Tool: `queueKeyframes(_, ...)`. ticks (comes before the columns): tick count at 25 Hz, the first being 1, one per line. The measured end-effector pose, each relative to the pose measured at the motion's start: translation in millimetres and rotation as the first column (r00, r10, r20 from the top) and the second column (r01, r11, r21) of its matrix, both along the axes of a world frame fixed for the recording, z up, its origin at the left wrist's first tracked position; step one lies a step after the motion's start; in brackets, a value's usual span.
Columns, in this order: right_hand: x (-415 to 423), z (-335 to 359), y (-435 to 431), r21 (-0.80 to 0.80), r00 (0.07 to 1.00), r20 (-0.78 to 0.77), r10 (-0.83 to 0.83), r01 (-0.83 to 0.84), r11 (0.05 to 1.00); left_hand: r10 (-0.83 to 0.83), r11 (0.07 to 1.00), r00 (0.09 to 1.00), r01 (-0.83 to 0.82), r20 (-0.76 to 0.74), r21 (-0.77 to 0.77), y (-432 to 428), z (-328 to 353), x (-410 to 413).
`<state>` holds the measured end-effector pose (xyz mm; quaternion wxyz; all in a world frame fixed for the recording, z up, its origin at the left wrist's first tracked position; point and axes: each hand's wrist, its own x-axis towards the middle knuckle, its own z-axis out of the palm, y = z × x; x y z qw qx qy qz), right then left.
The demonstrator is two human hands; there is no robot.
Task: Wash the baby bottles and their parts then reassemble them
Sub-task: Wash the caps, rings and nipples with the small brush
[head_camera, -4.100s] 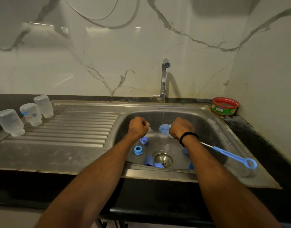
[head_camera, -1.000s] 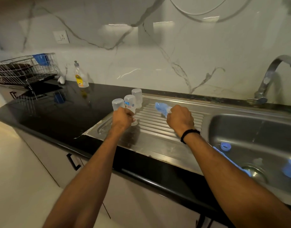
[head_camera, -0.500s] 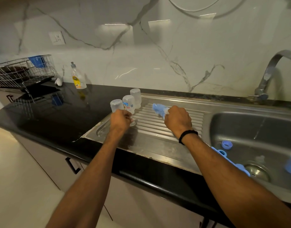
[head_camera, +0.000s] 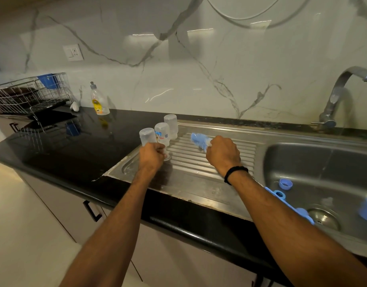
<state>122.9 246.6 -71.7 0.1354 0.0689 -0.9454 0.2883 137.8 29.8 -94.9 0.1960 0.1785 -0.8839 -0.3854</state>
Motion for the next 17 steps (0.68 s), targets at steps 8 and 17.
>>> queueKeyframes(8,2,1,-1,0.002,1.0,0.0,-0.002,0.002,1.0,0.018,0.999,1.0,-0.017,-0.016,0.048,1,-2,-3)
queueKeyframes(17,6,2,-2,-0.016,1.0,-0.016,-0.002,0.001,1.0,0.063,0.998,0.994,-0.061,-0.091,0.024,11,3,7)
